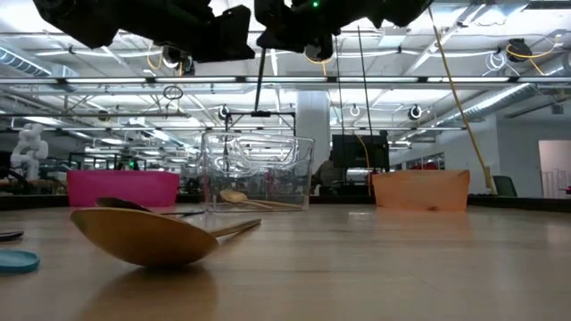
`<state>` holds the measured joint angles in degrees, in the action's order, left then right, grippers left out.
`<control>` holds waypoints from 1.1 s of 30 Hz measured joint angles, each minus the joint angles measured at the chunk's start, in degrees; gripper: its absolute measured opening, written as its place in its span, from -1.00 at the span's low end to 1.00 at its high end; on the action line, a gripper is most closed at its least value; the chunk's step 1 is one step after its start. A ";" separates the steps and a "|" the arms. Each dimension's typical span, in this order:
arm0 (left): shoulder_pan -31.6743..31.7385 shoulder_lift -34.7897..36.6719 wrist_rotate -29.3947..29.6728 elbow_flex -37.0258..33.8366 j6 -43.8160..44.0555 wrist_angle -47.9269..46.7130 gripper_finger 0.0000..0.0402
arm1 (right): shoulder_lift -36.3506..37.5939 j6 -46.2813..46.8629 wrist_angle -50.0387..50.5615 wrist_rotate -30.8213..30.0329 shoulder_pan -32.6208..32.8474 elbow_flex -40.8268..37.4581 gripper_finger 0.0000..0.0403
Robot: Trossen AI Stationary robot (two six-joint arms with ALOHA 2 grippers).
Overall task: Sort silverware by color (type)
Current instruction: Put the gold spoon into the transparent bin
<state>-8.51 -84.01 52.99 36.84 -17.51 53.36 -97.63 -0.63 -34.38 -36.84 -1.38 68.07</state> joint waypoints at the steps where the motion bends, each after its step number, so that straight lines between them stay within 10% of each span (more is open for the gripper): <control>1: -0.20 0.24 -0.03 0.00 -0.33 0.27 -0.45 | 0.53 0.66 1.95 0.43 -0.36 0.51 -0.94; 7: -1.38 4.34 -0.42 0.00 -6.57 -3.20 -0.27 | 2.59 3.15 18.74 5.50 -3.25 6.50 -0.94; 17: -1.56 19.26 2.22 -1.01 -18.11 -13.00 -0.24 | -1.83 13.48 52.67 31.59 -15.02 28.48 -0.94; 33: 2.96 39.47 6.88 -11.23 -16.90 -18.85 -0.23 | -20.13 25.02 65.01 56.45 -23.04 46.61 -0.94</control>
<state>-5.55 -44.54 59.88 25.61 -34.41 34.51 -117.76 24.39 30.62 19.61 -24.43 114.67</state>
